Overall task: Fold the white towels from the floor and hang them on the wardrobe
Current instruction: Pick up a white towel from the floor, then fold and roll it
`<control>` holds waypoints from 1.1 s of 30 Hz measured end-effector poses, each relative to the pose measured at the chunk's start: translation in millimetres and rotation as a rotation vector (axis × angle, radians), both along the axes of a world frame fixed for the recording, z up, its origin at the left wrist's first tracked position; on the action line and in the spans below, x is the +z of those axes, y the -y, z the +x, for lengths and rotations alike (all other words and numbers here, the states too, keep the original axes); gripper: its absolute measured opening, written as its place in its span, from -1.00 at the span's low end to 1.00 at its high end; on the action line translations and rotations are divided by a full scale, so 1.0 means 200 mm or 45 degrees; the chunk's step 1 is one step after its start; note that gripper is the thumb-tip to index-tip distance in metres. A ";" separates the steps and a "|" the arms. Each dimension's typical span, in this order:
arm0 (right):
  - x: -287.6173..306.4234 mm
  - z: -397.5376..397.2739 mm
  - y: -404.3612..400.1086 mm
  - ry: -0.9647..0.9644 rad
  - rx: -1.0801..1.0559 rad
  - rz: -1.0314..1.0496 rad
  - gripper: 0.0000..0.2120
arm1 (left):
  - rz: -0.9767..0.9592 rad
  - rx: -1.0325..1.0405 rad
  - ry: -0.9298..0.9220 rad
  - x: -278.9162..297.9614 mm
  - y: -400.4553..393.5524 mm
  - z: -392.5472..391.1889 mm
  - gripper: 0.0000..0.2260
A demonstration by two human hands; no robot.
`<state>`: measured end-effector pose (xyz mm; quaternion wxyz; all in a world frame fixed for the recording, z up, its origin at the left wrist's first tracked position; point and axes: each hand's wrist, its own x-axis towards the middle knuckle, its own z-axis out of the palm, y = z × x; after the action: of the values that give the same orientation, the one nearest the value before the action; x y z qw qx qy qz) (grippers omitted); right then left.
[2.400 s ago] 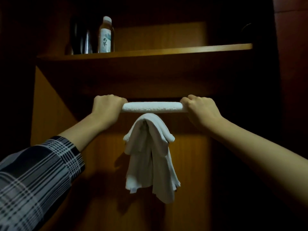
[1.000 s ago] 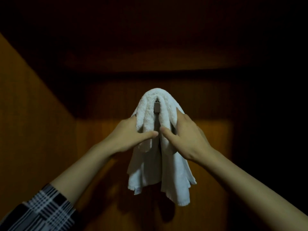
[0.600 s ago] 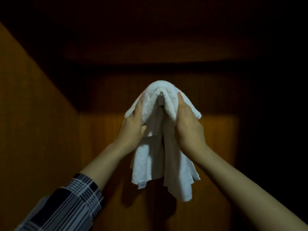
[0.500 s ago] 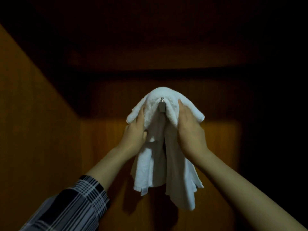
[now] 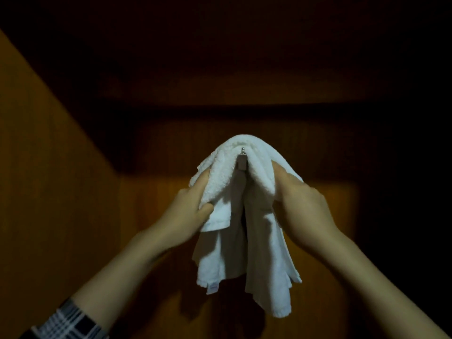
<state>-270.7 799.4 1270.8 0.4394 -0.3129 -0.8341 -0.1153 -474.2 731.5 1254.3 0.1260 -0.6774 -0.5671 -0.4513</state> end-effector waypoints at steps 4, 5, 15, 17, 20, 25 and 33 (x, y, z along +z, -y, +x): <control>-0.11 -0.14 -0.07 -0.191 0.145 -0.101 -0.50 | 0.102 0.094 0.130 -0.09 -0.15 0.09 -0.34; -0.13 -0.18 -0.09 -0.273 0.168 -0.147 -0.55 | 0.125 0.108 0.175 -0.10 -0.17 0.12 -0.34; -0.24 -0.12 -0.01 -0.106 0.174 -0.298 -0.84 | -0.104 -0.001 0.163 -0.13 0.07 0.15 -0.58; -0.27 -0.03 0.05 -0.092 0.206 -0.271 -0.81 | -0.165 0.042 0.179 -0.16 0.15 0.13 -0.51; -0.33 0.06 0.15 -0.179 0.226 -0.283 -0.68 | -0.260 0.147 0.273 -0.24 0.29 0.12 -0.45; -0.51 0.11 0.32 -0.076 0.154 -0.535 -0.65 | -0.515 0.266 0.174 -0.45 0.57 0.11 -0.63; -0.95 -0.08 0.71 0.256 0.570 -0.944 -0.75 | -1.392 0.183 0.216 -0.92 1.27 0.13 -0.69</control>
<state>-286.8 657.5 1080.6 0.2284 -0.2484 -0.9048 0.2599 -448.0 477.1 1070.7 -0.2595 -0.5651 -0.7715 -0.1347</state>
